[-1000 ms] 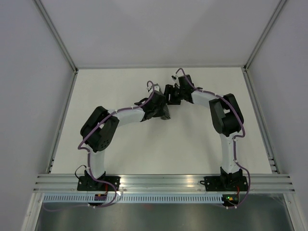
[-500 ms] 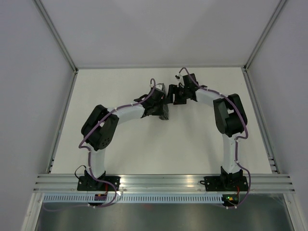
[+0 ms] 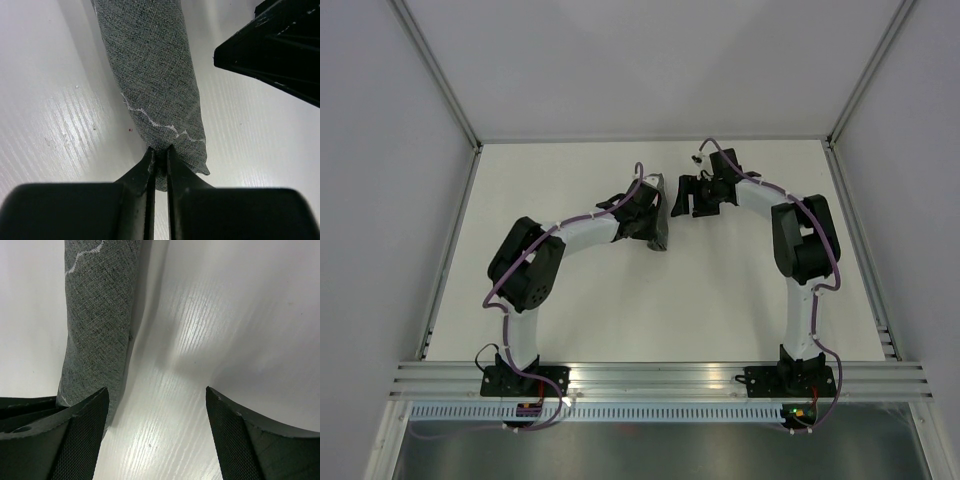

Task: Fold the napkin, place the utensils inside, and roll it up
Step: Roll the napkin with the utensil

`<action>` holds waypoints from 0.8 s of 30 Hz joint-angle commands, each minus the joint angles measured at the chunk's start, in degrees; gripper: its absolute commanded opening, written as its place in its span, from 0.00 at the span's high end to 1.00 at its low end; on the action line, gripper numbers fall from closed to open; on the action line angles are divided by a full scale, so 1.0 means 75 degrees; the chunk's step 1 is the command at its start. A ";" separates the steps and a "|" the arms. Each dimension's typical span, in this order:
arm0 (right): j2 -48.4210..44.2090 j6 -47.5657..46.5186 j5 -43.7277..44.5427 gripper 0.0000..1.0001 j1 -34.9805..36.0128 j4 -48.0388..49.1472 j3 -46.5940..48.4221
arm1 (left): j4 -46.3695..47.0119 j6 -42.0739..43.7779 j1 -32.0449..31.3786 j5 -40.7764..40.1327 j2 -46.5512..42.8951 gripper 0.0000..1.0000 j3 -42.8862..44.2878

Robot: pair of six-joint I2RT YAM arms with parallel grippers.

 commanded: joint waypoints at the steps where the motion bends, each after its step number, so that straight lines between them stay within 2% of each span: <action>1: -0.0487 -0.0231 0.0007 0.17 -0.0014 -0.0398 0.0370 | -0.0638 0.0371 0.0057 0.0192 0.0041 0.86 0.0061; 5: -0.0475 -0.0349 0.0007 0.17 -0.0049 -0.0538 0.0417 | -0.0579 0.0371 0.0045 0.0274 -0.0065 0.75 0.0061; 11: -0.0358 -0.0501 0.0170 0.17 -0.0061 -0.0585 0.0487 | -0.0474 0.0394 0.0045 0.0380 -0.0264 0.66 0.0085; 24: 0.0052 -0.0724 0.0569 0.17 -0.0049 -0.0691 0.0640 | -0.0427 0.0535 0.0045 0.0649 -0.0405 0.59 0.0143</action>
